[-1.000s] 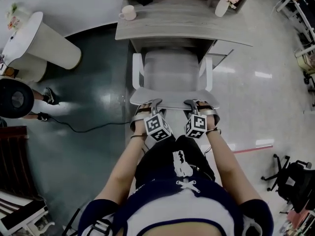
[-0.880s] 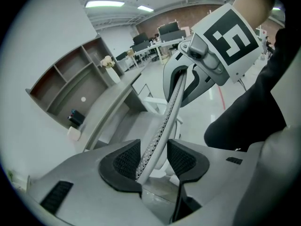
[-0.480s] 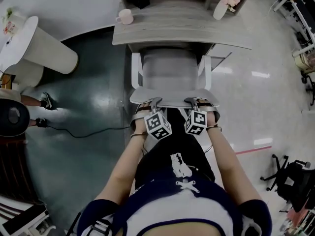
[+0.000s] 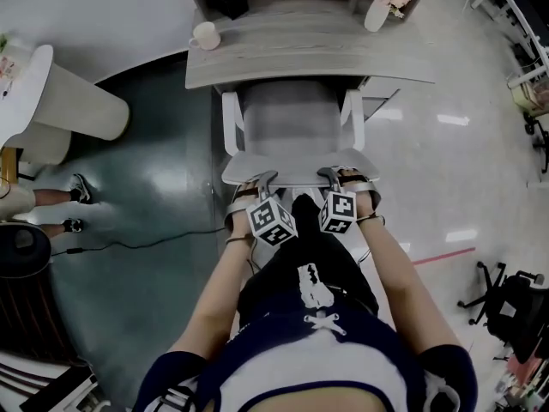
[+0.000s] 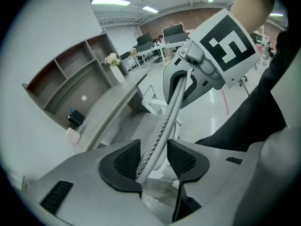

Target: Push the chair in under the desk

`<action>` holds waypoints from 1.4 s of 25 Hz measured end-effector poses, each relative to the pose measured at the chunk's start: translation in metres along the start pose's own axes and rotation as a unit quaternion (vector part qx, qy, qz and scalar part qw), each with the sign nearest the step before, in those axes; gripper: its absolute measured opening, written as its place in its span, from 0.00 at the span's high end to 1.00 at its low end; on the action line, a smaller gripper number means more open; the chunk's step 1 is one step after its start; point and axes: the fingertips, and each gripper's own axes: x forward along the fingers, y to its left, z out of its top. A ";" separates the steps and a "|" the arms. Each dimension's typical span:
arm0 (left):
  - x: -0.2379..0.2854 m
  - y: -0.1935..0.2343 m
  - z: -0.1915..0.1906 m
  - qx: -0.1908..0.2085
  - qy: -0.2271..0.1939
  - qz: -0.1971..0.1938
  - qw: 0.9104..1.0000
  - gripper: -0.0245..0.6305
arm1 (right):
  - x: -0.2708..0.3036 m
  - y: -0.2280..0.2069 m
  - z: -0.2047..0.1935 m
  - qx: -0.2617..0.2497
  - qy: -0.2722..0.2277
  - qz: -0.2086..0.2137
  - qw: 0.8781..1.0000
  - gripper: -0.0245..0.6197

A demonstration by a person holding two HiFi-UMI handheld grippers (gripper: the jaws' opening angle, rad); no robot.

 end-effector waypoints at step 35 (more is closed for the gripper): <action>0.044 0.074 0.032 0.002 -0.018 0.031 0.999 0.69 | 0.045 -0.089 -0.026 -0.013 0.034 -0.005 0.999 0.86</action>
